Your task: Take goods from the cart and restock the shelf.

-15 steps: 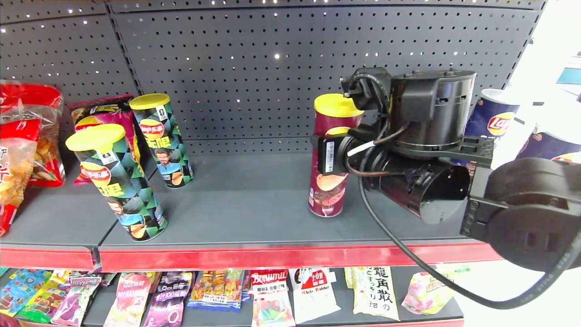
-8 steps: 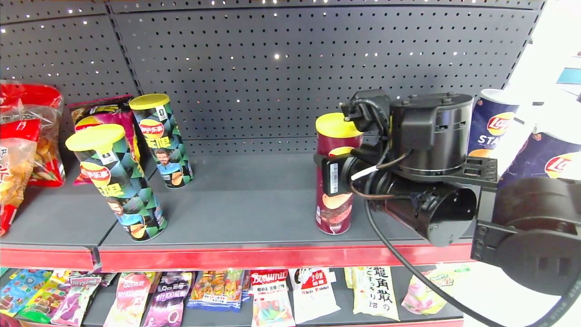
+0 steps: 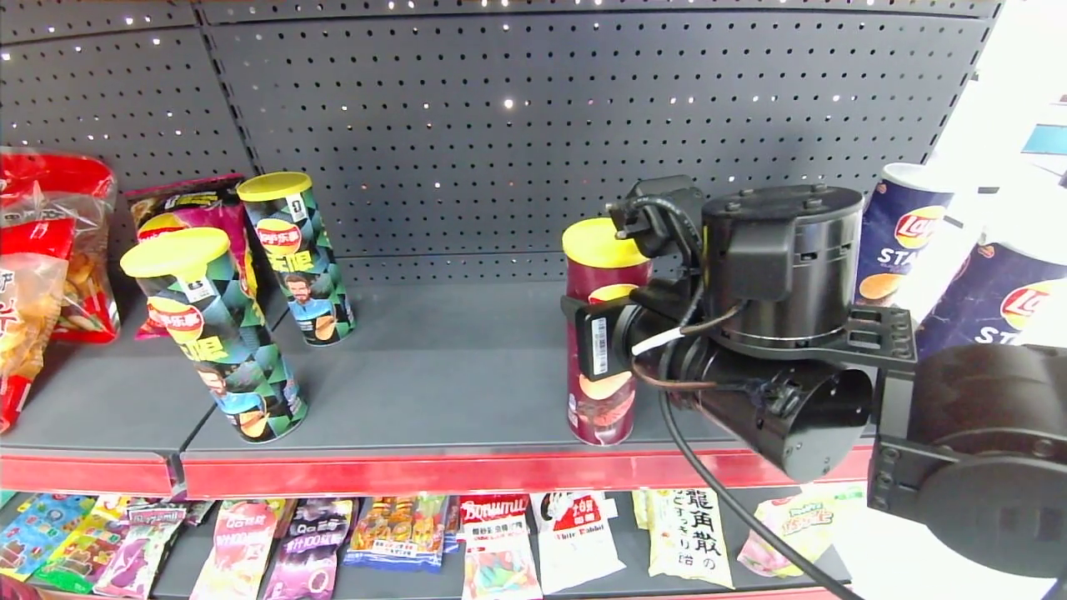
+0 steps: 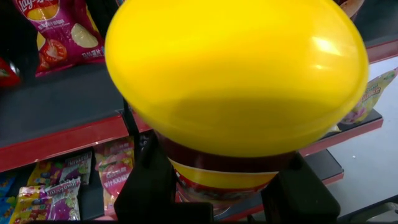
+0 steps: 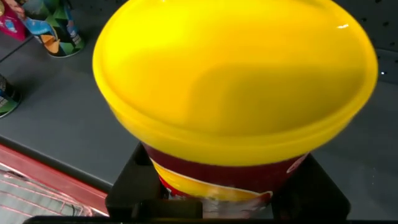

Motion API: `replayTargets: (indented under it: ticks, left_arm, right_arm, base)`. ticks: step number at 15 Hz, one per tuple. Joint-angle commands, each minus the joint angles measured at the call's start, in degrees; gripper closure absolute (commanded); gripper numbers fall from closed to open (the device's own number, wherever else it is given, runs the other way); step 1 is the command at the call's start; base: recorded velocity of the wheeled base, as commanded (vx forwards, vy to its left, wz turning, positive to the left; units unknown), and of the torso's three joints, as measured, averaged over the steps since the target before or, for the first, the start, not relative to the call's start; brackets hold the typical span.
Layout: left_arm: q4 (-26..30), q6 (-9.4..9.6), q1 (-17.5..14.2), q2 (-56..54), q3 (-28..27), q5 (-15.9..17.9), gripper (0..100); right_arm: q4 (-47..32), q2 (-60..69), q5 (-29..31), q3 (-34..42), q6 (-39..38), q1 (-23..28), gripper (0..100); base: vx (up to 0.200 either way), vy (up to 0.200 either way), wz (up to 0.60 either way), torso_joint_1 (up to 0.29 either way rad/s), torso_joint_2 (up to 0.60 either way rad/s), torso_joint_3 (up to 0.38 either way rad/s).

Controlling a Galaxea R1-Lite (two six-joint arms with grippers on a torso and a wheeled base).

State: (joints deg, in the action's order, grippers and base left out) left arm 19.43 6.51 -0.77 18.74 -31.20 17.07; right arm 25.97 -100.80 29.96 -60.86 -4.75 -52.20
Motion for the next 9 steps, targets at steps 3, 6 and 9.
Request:
replayTargets:
  ticks: [3, 6, 9]
  left_arm:
    - [0.0, -0.01, 0.0, -0.1, -0.1, 0.0, 100]
    - [0.0, -0.01, 0.0, -0.1, -0.1, 0.0, 100]
    - [0.0, -0.01, 0.0, -0.3, -0.2, -0.1, 100]
  right_arm:
    - [0.0, -0.2, 0.0, -0.4, -1.0, -0.5, 100]
    - [0.0, -0.2, 0.3, 0.0, -1.4, -0.9, 100]
    - [0.0, -0.2, 1.5, 0.2, -1.1, -1.3, 100]
  base:
    - [0.000, 0.000, 0.00, 0.000, 0.00, 0.000]
    - [0.000, 0.000, 0.00, 0.000, 0.00, 0.000]
    - [0.000, 0.000, 0.00, 0.000, 0.00, 0.000]
